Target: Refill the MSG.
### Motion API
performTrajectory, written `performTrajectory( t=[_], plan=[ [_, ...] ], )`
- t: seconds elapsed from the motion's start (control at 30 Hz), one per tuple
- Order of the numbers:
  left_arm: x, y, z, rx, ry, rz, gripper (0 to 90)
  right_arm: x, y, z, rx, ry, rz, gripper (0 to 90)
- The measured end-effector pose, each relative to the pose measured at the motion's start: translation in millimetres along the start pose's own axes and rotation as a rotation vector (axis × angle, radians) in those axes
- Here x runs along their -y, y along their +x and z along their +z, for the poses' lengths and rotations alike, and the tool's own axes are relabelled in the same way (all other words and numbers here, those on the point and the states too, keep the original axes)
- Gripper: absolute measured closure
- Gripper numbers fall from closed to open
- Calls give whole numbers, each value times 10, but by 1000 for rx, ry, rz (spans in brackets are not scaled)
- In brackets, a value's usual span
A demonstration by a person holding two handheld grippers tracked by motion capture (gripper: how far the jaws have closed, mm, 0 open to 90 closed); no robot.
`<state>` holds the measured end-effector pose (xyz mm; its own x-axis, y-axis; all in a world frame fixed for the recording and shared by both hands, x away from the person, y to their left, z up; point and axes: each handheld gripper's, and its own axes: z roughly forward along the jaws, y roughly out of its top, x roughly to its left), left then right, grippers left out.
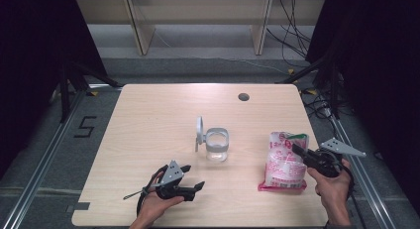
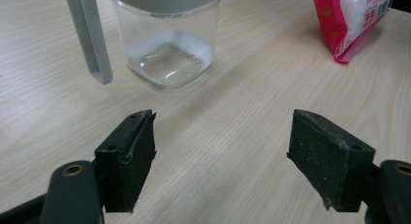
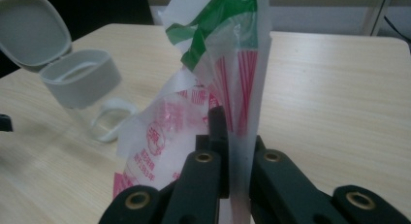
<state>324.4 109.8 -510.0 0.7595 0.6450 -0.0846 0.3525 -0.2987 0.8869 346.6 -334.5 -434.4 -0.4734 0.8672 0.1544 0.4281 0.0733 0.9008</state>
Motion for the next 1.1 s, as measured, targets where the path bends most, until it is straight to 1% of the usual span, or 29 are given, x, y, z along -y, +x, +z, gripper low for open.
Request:
performTrajectory(
  t=[0.03, 0.07, 0.1, 0.13, 0.17, 0.2, 0.23, 0.27, 0.33, 0.37, 0.4, 0.43, 0.47, 0.5, 0.53, 0.57, 0.63, 0.67, 0.7, 0.73, 0.8, 0.83, 0.87, 0.9, 0.97, 1.0, 1.03, 1.07, 1.1],
  plan=[
    [-6, -15, 7, 2, -5, -3, 244, -9, 48, -11, -12, -1, 26, 900],
    [-10, -23, 8, 1, -1, 4, 244, -26, 69, -11, -19, -13, 6, 900],
    [-13, -41, 23, 14, -7, -5, 244, -40, 97, -11, -21, -24, -2, 900],
    [-15, -46, 29, 15, 0, 11, 244, -56, 133, -21, -32, -19, 5, 900],
    [-17, -65, 42, 14, 10, 10, 244, -74, 169, -28, -43, -15, 3, 900],
    [-19, -85, 74, 34, 9, 8, 244, -92, 197, -31, -48, -21, -8, 900],
    [-21, -99, 93, 36, 10, 13, 246, -118, 228, -39, -57, -23, -21, 900],
    [-27, -122, 124, 46, 10, 15, 247, -130, 257, -42, -62, -29, -15, 900],
    [-37, -140, 147, 54, 21, 24, 249, -145, 284, -41, -72, -41, -26, 900],
    [-63, -205, 217, 65, 19, 35, 249, -194, 367, -64, -76, -30, -52, 900],
    [-85, -229, 253, 77, 22, 58, 249, -208, 405, -71, -70, -27, -53, 900],
    [-106, -258, 286, 85, 23, 65, 249, -228, 431, -63, -87, -42, -72, 900],
    [-130, -284, 327, 90, 18, 67, 249, -248, 465, -67, -88, -37, -77, 900],
    [-155, -303, 370, 87, 13, 74, 250, -267, 498, -62, -107, -35, -70, 900],
    [-184, -324, 412, 88, 10, 81, 250, -289, 515, -46, -116, -45, -95, 900],
    [-210, -344, 453, 82, 10, 94, 250, -302, 555, -43, -108, -35, -99, 900],
    [-256, -393, 553, 95, 1, 103, 249, -327, 571, 2, -100, -66, -140, 900],
    [-276, -418, 607, 104, 1, 105, 250, -337, 582, 4, -99, -56, -119, 900],
    [-291, -465, 678, 102, 2, 97, 250, -351, 595, 4, -120, -52, -90, 900],
    [-291, -465, 678, 102, 2, 97, 250, -376, 583, 8, -115, -69, -116, 900],
    [-337, -557, 799, 116, 4, 119, 250, -423, 602, -18, -123, -65, -106, 900],
    [-354, -591, 845, 126, -4, 118, 250, -457, 605, -27, -120, -75, -109, 900],
    [-375, -612, 880, 125, -8, 129, 250, -497, 603, -37, -120, -81, -126, 900],
    [-399, -635, 926, 120, -20, 132, 250, -529, 621, -45, -121, -83, -111, 900],
    [-424, -665, 992, 114, -27, 124, 253, -598, 643, -62, -129, -80, -116, 900],
    [-437, -691, 1020, 106, -30, 113, 253, -626, 647, -67, -122, -84, -134, 900],
    [-450, -700, 1046, 108, -28, 120, 253, -652, 650, -66, -119, -96, -150, 900],
    [-450, -700, 1046, 108, -28, 120, 254, -652, 650, -66, -119, -96, -150, 900],
    [-471, -722, 1083, 105, -34, 113, 254, -673, 654, -64, -117, -111, -166, 900]
  ],
)
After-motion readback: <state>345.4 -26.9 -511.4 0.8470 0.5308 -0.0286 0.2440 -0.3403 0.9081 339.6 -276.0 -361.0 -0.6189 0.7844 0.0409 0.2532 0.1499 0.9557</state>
